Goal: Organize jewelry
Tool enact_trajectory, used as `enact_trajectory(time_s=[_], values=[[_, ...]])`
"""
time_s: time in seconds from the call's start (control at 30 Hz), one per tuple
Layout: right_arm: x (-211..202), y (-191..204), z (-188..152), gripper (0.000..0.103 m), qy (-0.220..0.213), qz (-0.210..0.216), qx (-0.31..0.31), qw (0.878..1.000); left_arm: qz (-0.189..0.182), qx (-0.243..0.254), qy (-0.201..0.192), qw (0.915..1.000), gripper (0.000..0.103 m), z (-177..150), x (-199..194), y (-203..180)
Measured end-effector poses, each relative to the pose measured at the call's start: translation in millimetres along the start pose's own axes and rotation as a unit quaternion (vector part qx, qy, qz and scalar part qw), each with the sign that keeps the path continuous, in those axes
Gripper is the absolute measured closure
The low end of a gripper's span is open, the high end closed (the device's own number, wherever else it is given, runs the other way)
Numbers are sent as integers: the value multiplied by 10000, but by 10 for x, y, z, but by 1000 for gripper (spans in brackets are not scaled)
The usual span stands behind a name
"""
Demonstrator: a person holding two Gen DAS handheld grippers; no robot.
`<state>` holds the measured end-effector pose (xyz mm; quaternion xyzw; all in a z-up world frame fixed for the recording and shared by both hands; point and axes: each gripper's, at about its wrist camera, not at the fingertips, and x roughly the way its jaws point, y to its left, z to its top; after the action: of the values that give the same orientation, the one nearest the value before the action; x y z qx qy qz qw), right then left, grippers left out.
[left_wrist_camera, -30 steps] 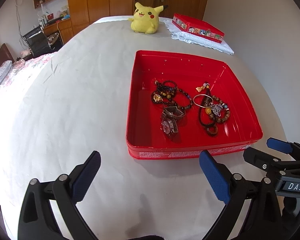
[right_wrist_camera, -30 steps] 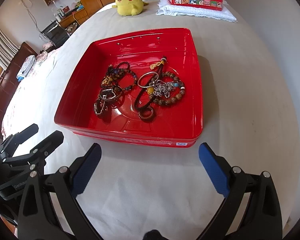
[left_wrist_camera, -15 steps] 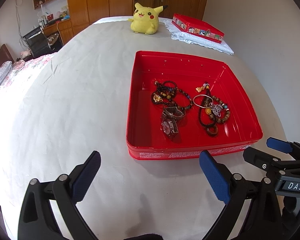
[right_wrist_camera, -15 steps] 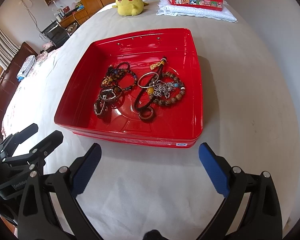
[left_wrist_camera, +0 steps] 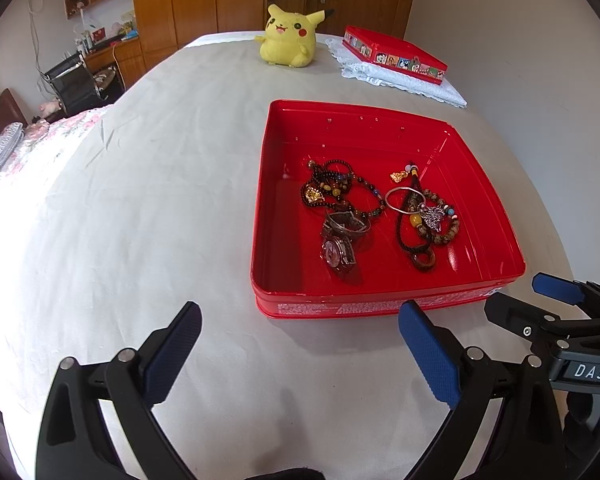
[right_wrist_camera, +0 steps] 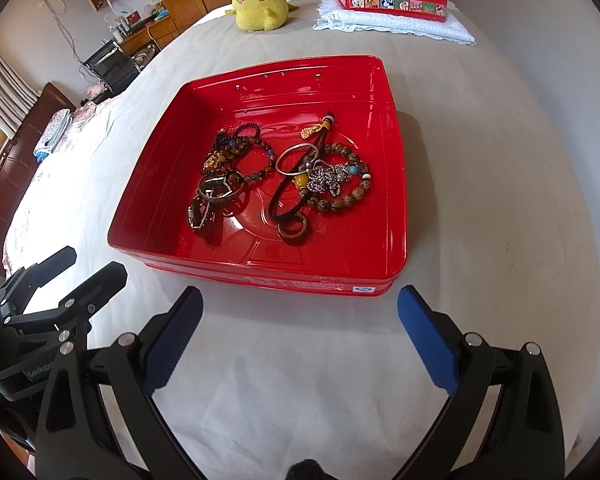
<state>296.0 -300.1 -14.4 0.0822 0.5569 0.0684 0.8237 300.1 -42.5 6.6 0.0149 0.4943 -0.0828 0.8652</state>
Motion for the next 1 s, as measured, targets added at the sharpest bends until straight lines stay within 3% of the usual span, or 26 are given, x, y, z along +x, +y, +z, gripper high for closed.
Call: enact_trajectory(time_s=[1.0], values=[[-3,3,-6,6,0,-8,0,10000,10,31,4,10000,4,-5,3,-2]])
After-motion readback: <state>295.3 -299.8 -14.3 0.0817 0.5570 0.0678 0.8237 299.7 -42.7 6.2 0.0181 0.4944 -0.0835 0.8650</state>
